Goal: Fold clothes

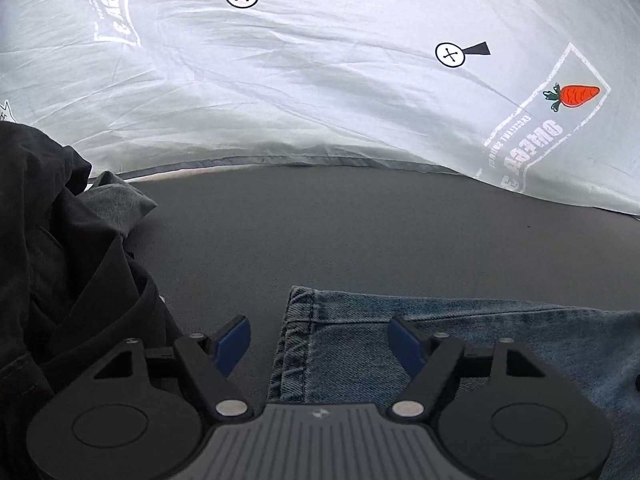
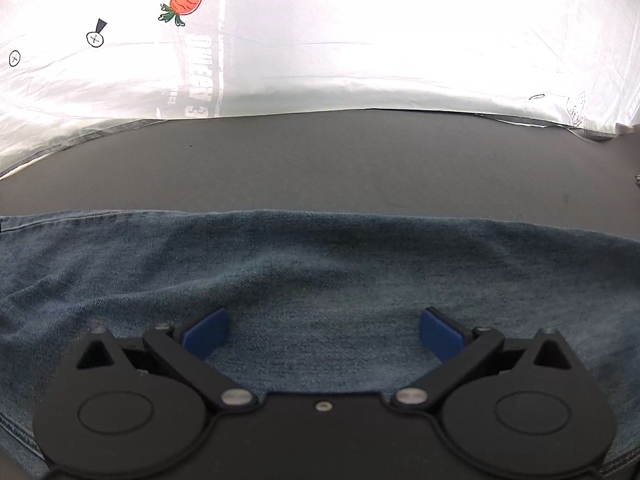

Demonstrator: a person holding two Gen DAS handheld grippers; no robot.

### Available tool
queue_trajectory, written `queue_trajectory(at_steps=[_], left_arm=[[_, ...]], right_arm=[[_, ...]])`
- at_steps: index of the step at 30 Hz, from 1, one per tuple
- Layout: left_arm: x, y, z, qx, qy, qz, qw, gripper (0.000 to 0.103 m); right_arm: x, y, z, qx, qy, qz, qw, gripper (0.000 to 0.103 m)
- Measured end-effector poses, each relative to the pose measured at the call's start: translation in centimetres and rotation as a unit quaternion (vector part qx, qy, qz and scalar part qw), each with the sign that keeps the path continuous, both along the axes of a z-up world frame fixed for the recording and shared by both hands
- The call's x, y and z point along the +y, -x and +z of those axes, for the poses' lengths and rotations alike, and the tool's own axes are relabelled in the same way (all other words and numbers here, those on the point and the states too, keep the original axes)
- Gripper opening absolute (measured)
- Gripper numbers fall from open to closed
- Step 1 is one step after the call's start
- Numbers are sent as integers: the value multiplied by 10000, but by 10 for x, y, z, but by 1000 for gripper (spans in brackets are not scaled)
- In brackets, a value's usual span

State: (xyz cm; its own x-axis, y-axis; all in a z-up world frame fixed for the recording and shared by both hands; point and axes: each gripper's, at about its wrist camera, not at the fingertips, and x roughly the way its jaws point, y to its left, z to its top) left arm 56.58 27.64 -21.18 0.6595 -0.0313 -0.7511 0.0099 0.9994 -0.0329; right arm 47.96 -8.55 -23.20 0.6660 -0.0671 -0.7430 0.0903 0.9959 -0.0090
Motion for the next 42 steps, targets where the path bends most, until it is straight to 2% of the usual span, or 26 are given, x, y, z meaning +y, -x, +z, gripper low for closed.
queue_trajectory(at_steps=[4,5,6,7,10,14,18,20,23,26,28,32,35,37,39,41,42], left_arm=[[-2,-6,-7,157,79,-97,9998,43],[-5,-6,-9,137,-29,-68,9999,38],[-8,-5,-10,88,-189,-21,9998,20],[-8,-5,-10,61,-249,-6,9997,18],[-6,-4,-5,-30,-95,217,9997,17],[-6,-8,11,-280,-112,401,9987,17],[-13,-26,10,-338,-408,363,9979,18],[-19,-33,-1,-187,-622,294,9975,18],[-24,-33,-12,-126,-852,236,9960,21],[-20,-25,0,-160,-526,138,9984,30],[-19,-14,11,-242,-376,-15,9990,43],[-23,16,31,-370,-283,-263,9986,50],[-21,41,43,-374,72,-147,9992,59],[-20,61,50,-425,298,30,9986,71],[-20,86,57,-526,374,200,9977,77],[-23,113,65,-500,400,356,9973,81],[-24,126,68,-433,435,399,9973,84]], right_arm=[[1,3,1,-31,6,-29,10000,103],[1,3,1,-44,8,-41,10000,103],[4,2,-2,-78,13,-62,9999,103],[4,3,-3,-124,19,-78,9999,103],[5,11,-6,-323,47,-139,9994,103],[7,12,-4,-238,49,-223,9995,103],[6,12,-2,-110,23,-290,9995,103],[7,16,-1,-138,24,-303,9994,103],[8,19,-1,-186,36,-304,9994,103],[8,23,-2,-276,48,-309,9991,103],[8,27,-4,-378,63,-305,9988,103],[10,28,-4,-463,69,-353,9983,103],[9,29,-4,-489,67,-322,9983,103],[9,30,-3,-502,62,-319,9982,103],[11,31,-3,-510,93,-332,9981,103],[11,27,-1,-361,70,-366,9987,103],[10,22,3,-132,37,-356,9993,103]])
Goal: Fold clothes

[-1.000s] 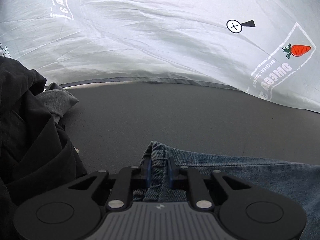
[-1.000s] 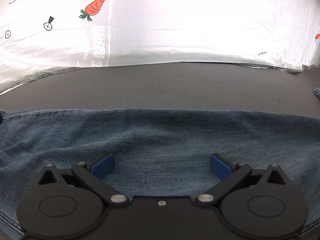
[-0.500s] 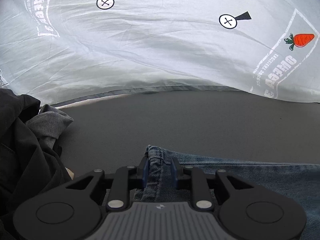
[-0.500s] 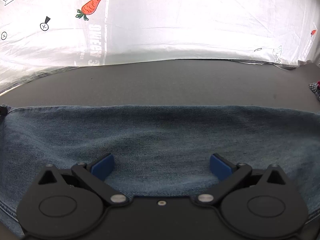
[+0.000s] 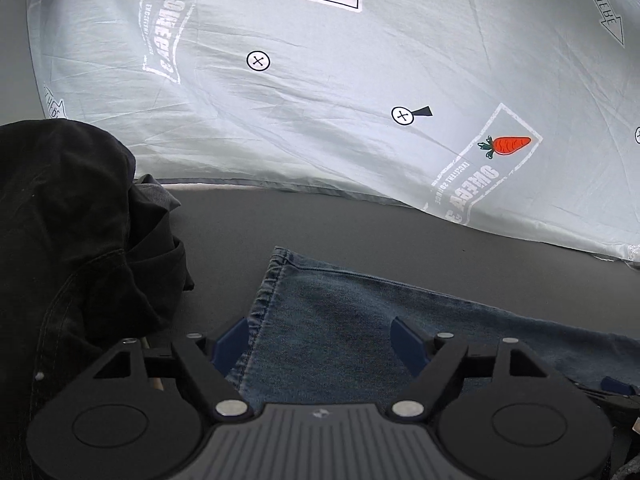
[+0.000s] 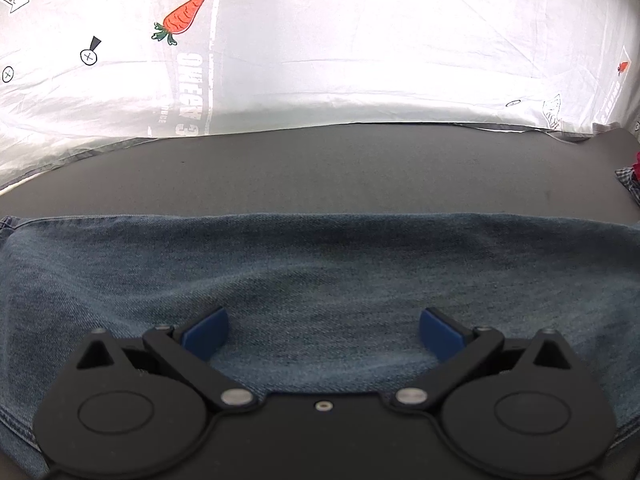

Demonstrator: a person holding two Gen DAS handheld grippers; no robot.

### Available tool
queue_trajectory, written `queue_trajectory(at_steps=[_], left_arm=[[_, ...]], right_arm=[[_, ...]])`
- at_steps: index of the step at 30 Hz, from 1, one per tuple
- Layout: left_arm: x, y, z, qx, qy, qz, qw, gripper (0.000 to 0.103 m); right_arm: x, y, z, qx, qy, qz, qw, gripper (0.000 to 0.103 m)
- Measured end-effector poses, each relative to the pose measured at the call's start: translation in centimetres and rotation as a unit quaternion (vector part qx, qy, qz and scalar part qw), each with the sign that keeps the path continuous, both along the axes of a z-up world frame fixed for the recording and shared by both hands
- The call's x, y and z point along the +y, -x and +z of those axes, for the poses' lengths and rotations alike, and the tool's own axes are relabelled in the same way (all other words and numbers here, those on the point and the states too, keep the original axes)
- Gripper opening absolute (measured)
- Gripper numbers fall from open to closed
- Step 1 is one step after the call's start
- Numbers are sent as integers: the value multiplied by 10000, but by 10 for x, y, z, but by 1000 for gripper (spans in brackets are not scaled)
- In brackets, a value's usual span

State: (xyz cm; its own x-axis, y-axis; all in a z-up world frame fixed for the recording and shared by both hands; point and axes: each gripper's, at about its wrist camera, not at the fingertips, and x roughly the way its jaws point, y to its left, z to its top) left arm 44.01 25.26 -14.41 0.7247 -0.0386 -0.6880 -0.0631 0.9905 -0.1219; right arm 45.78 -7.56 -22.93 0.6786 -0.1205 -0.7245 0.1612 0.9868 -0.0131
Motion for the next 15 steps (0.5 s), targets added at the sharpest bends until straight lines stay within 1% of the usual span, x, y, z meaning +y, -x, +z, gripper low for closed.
queue_trajectory(at_steps=[2,4,5,6,7,9,10,11,12,13,15], left_arm=[[-6,24,5,151,67,-22,9999,85],[-17,46,9,300,55,-95,9995,85],[-22,55,12,343,32,-122,9993,85],[-28,65,15,358,21,-140,9993,85],[-32,72,17,357,33,-139,9993,85],[-41,87,24,342,184,-88,9992,85],[-46,92,26,329,270,-69,9991,85],[-52,97,29,312,320,-55,9990,86],[-58,103,30,290,333,-46,9990,86],[-66,109,31,264,335,-38,9991,86],[-83,121,33,250,354,-56,9990,86]], right_arm=[[-3,-10,6,415,-87,-14,9991,103],[-7,-17,12,739,-165,4,9971,103],[-9,-18,15,848,-210,26,9962,98],[-13,-12,22,802,-310,7,9963,91],[-17,-5,30,730,-418,-5,9965,90],[-29,21,51,317,-707,53,9970,93],[-36,41,64,38,-793,91,9968,95],[-44,60,73,-98,-811,139,9966,98],[-51,78,82,-234,-829,186,9961,99],[-59,96,90,-349,-850,230,9955,99],[-80,130,97,-350,-945,270,9945,101]])
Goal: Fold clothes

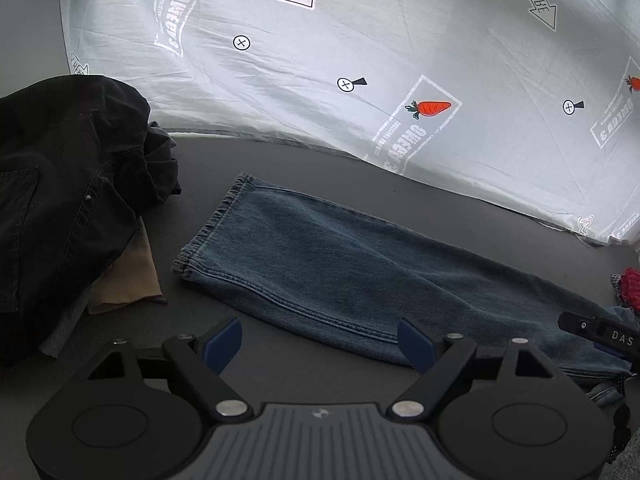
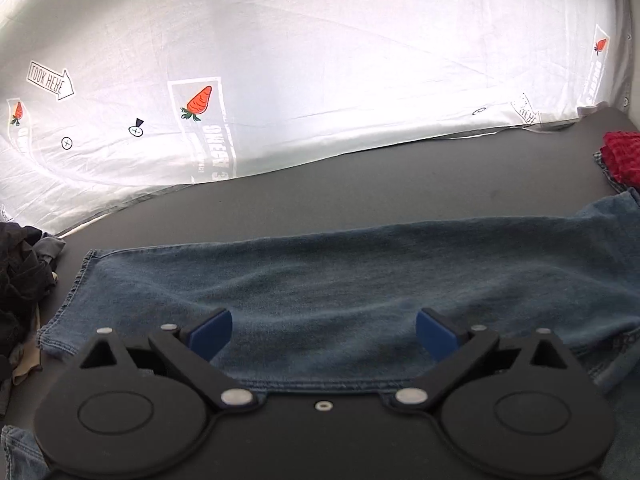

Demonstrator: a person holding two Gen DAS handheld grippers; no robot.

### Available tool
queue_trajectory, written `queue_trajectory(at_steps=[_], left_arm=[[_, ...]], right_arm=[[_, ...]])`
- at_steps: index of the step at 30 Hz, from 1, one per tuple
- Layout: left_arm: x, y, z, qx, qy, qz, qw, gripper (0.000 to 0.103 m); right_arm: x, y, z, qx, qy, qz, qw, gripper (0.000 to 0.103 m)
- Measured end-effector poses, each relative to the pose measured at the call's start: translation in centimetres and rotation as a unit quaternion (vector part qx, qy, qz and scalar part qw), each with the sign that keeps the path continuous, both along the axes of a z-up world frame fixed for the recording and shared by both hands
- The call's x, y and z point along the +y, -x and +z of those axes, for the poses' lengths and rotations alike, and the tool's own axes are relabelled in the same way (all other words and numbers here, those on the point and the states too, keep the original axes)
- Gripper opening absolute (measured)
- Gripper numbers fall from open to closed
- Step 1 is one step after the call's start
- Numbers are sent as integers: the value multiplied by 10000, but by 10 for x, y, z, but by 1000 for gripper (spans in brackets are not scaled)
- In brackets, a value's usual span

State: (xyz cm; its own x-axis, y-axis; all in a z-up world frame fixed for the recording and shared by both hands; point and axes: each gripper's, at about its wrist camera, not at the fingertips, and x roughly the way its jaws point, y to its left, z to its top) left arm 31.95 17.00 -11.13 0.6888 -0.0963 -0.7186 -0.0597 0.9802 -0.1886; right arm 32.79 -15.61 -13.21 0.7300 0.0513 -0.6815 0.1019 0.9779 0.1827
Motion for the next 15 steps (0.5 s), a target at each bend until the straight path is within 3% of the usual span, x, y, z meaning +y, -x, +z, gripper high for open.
queue_trajectory(at_steps=[3,9,15], left_arm=[[-29,19,-1,55,176,23,9998,86],[-91,56,-10,292,406,103,9987,86],[-153,96,-19,322,34,-56,9995,86]], right_arm=[[-43,44,0,252,-358,-121,9990,101],[-152,107,-16,601,-701,-1016,9905,101],[-259,165,-30,505,-997,-1924,9749,100]])
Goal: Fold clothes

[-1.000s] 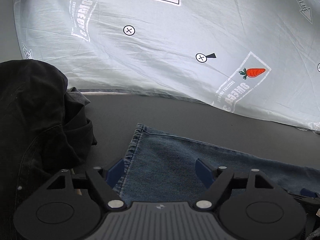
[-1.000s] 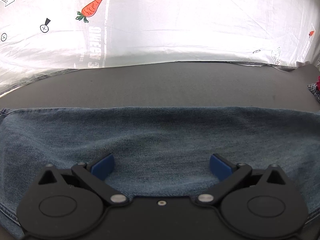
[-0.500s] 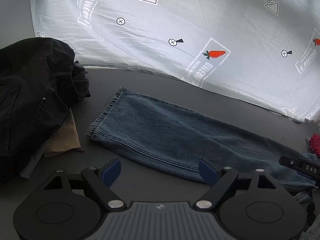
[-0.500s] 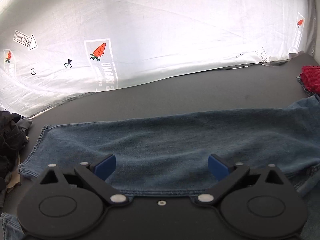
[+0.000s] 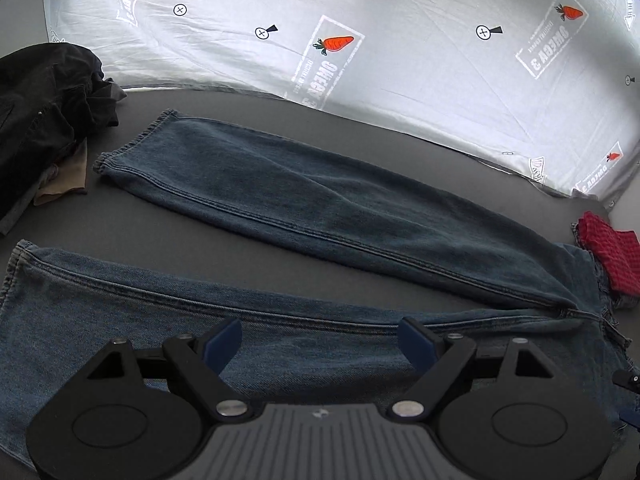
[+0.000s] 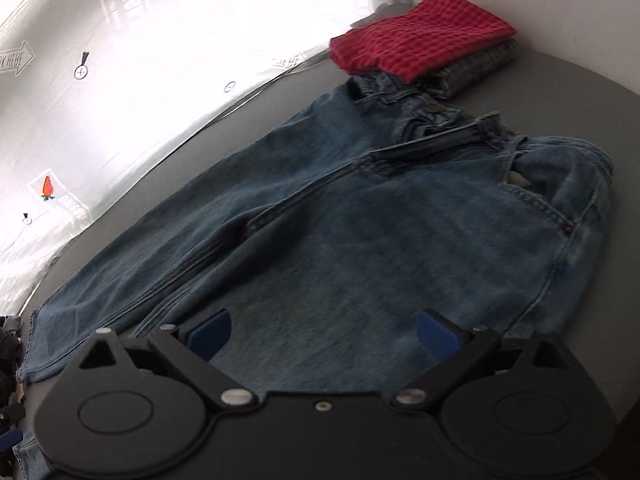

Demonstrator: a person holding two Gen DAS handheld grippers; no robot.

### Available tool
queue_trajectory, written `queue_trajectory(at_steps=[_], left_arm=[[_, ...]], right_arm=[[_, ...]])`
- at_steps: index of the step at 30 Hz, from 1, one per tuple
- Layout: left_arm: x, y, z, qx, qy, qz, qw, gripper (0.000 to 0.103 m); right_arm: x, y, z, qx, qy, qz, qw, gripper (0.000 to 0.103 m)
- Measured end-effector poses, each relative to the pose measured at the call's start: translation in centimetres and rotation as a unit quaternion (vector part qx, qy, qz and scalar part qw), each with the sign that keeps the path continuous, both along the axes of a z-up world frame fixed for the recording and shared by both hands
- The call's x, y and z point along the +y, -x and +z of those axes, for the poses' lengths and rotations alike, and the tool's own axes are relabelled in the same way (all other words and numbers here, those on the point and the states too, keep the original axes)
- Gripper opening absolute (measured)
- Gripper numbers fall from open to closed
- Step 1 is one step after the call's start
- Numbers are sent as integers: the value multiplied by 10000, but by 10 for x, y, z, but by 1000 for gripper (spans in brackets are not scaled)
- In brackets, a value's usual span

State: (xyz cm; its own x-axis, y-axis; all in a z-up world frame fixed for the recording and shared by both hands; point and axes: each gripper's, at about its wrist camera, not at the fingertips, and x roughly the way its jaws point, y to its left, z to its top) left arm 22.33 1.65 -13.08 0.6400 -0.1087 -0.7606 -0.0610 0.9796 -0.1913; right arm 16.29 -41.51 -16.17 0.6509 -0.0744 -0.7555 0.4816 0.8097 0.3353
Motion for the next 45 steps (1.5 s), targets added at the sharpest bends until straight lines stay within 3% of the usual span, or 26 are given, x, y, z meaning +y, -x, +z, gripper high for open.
queue_trajectory(at_steps=[4,11,16,20,25,29,31,34,39,42,44,45], left_arm=[[-19,21,-4,84,58,259,9996,86],[-35,55,-13,284,16,570,9980,86],[-18,71,-24,536,286,1120,9919,86],[12,84,-31,613,646,1793,9798,86],[60,103,-33,496,804,2665,9592,86],[110,117,-36,404,736,3348,9386,86],[135,122,-37,373,679,3629,9286,86],[175,123,-42,374,485,3914,9182,86],[224,112,-53,521,516,4212,9040,86],[225,92,-56,810,127,4003,9127,84],[224,77,-58,1018,-170,3822,9183,81],[224,74,-58,1054,-286,3793,9188,73]], right_arm=[[-56,32,-8,65,-85,-551,9984,98],[-109,59,-32,271,-367,-680,9966,98],[-114,43,-49,315,-780,-391,9957,78],[-98,28,-49,571,-426,-240,9972,80],[-84,22,-49,804,15,-207,9965,76],[-80,18,-47,1016,181,-342,9941,67],[-82,20,-47,983,95,-531,9937,67],[-83,21,-48,932,59,-695,9932,67],[-77,18,-48,1003,189,-966,9901,65],[-71,13,-48,1136,378,-1176,9858,60],[-68,10,-47,1185,472,-1270,9837,46],[-67,9,-47,1171,454,-1312,9834,39]])
